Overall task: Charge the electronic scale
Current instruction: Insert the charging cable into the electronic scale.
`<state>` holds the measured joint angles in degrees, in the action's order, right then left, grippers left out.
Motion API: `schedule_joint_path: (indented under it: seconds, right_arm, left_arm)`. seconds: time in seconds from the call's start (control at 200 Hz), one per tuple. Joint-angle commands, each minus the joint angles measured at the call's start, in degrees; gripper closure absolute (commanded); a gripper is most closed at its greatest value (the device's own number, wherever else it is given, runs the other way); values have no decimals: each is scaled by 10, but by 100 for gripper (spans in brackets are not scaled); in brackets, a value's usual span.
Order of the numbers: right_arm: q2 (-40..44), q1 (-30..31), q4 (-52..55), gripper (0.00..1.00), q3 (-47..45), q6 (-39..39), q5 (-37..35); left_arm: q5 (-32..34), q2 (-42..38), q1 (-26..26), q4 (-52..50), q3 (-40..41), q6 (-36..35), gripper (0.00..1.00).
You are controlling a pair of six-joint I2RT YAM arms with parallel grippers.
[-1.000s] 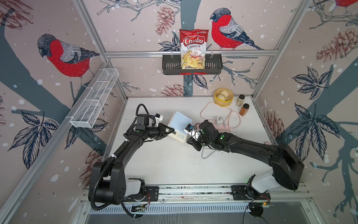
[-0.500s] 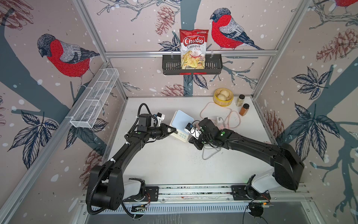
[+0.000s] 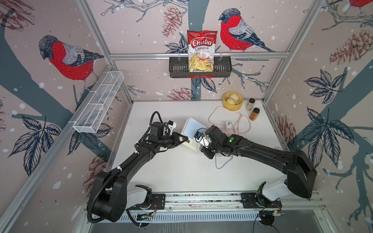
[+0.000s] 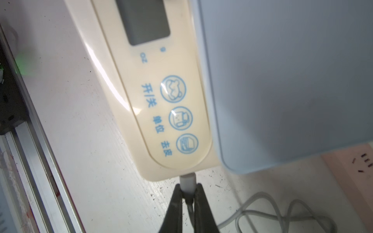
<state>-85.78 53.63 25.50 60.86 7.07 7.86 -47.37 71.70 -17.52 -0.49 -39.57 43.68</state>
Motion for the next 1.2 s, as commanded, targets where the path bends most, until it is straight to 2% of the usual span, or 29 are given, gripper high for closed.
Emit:
schedule_joint_path:
  seconds: [0.0, 0.22, 0.395, 0.595, 0.75, 0.84, 0.961, 1.051, 1.091, 1.196]
  right_arm:
    - [0, 7, -281, 100, 18, -6, 28]
    - [-23, 16, -278, 100, 51, 34, 53]
    - [-39, 20, -281, 100, 70, 46, 72]
    - [-10, 34, -363, 100, 21, 17, 12]
    - [-1, 40, -375, 100, 12, 15, -42]
    - [-2, 40, -389, 100, 13, 9, -70]
    - [2, 36, -450, 100, -5, -5, -58]
    - [-23, 34, -431, 100, 19, -4, -45]
    - [-30, 33, -426, 91, 23, -1, -39]
    - [-36, 21, -410, 59, 28, -7, -28]
  left_arm:
    - [-72, 11, -17, -43, 14, -2, 100]
    - [-129, 33, -17, -33, 31, -9, 100]
    - [-146, 46, -18, -23, 33, -15, 100]
    - [-156, 25, -9, 124, 93, 95, 100]
    - [-152, 27, -6, 75, 86, 65, 100]
    - [-137, 18, -8, 81, 89, 75, 100]
    - [-134, 9, -8, 121, 106, 108, 100]
    - [-129, 11, 6, 94, 97, 78, 100]
    - [-126, 11, 23, 70, 84, 52, 100]
    - [-136, 27, 78, -2, 36, -36, 100]
